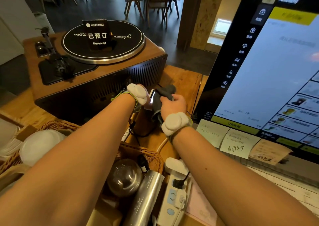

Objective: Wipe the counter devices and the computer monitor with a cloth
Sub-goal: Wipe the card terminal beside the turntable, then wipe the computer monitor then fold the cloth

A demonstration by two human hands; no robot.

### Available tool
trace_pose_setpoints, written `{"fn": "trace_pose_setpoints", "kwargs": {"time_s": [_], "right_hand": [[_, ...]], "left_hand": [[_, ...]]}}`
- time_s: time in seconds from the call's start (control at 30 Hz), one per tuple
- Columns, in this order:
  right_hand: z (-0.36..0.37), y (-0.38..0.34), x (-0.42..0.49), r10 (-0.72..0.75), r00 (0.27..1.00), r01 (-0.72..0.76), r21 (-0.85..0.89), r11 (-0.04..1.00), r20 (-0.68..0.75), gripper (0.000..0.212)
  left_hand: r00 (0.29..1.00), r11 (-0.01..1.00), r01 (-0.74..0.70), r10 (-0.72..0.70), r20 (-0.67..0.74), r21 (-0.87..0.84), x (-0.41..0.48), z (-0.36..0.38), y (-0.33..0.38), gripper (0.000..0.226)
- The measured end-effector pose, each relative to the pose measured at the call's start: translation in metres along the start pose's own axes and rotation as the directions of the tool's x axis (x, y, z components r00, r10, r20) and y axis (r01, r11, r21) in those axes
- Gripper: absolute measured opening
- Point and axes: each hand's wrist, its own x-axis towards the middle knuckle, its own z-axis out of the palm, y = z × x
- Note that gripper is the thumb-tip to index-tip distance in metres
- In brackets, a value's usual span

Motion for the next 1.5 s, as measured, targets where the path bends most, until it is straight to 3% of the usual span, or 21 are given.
{"fn": "trace_pose_setpoints", "kwargs": {"time_s": [0.07, 0.13, 0.2, 0.27, 0.4, 0.5, 0.6, 0.67, 0.73, 0.83, 0.93, 1.03, 1.1, 1.23, 1.3, 1.5], "right_hand": [[0.007, -0.012, 0.009, -0.041, 0.999, 0.040, -0.083, 0.996, -0.010, 0.018], [0.013, -0.016, 0.017, -0.017, 0.998, 0.035, -0.281, 0.959, 0.068, 0.026], [0.017, -0.022, 0.020, 0.010, 0.964, 0.153, -0.586, 0.795, 0.264, 0.030], [0.019, -0.023, 0.011, -0.005, 0.903, 0.343, -0.713, 0.611, 0.430, 0.034], [0.012, -0.014, -0.004, -0.135, 0.822, 0.515, -0.621, 0.590, 0.554, 0.024], [0.006, -0.017, 0.007, -0.113, 0.858, 0.448, -0.623, 0.642, 0.501, 0.016], [0.008, -0.021, 0.015, -0.094, 0.910, 0.355, -0.641, 0.681, 0.403, 0.023], [0.015, -0.018, 0.008, -0.115, 0.887, 0.405, -0.634, 0.659, 0.446, 0.034], [0.015, -0.014, 0.004, -0.128, 0.842, 0.481, -0.625, 0.615, 0.523, 0.032], [0.003, -0.020, 0.009, -0.077, 0.808, 0.511, -0.631, 0.584, 0.584, 0.013], [-0.007, -0.030, 0.006, -0.001, 0.795, 0.497, -0.652, 0.572, 0.606, 0.008], [0.000, -0.031, -0.008, 0.048, 0.762, 0.530, -0.665, 0.527, 0.646, 0.019], [-0.007, -0.033, -0.016, 0.062, 0.744, 0.547, -0.659, 0.516, 0.666, 0.018], [-0.026, -0.035, -0.025, -0.018, 0.740, 0.526, -0.562, 0.638, 0.672, 0.031], [-0.031, -0.037, -0.028, -0.070, 0.724, 0.519, -0.475, 0.711, 0.686, 0.034], [-0.089, -0.057, -0.030, -0.216, 0.718, 0.509, -0.287, 0.812, 0.662, 0.029]], "left_hand": [[0.999, 0.990, -0.024, 0.020, -0.035, -0.137, 0.003, 0.000, -0.002, 0.027], [1.000, 0.991, 0.014, -0.017, -0.019, -0.133, 0.005, -0.001, -0.008, 0.028], [0.999, 0.974, -0.007, -0.005, -0.052, -0.226, -0.002, -0.003, -0.005, 0.038], [0.990, 0.970, -0.054, 0.020, -0.142, -0.237, 0.000, -0.004, -0.006, 0.045], [0.979, 0.924, -0.040, -0.039, -0.198, -0.380, 0.012, -0.002, -0.013, 0.037], [0.978, 0.936, -0.083, 0.011, -0.206, -0.343, 0.012, -0.001, -0.011, 0.042], [0.974, 0.953, -0.097, 0.032, -0.222, -0.288, 0.011, 0.001, -0.009, 0.024], [0.970, 0.953, -0.090, 0.018, -0.243, -0.290, 0.012, 0.005, -0.009, 0.025], [0.966, 0.950, -0.091, 0.012, -0.257, -0.297, 0.012, 0.008, -0.009, 0.030], [0.967, 0.929, -0.066, -0.031, -0.253, -0.365, 0.013, 0.009, -0.007, 0.019], [0.968, 0.911, -0.027, -0.080, -0.239, -0.412, 0.004, 0.004, -0.002, 0.010], [0.966, 0.916, -0.035, -0.072, -0.250, -0.400, 0.000, 0.005, -0.001, 0.027], [0.963, 0.932, -0.043, -0.057, -0.262, -0.361, -0.013, -0.001, 0.006, 0.023], [0.962, 0.915, -0.010, -0.101, -0.253, -0.404, -0.036, -0.016, 0.016, 0.018], [0.944, 0.887, 0.008, -0.158, -0.288, -0.462, -0.039, -0.016, 0.015, 0.035], [0.905, 0.798, -0.109, -0.167, -0.392, -0.592, -0.076, -0.046, 0.044, 0.035]]}}
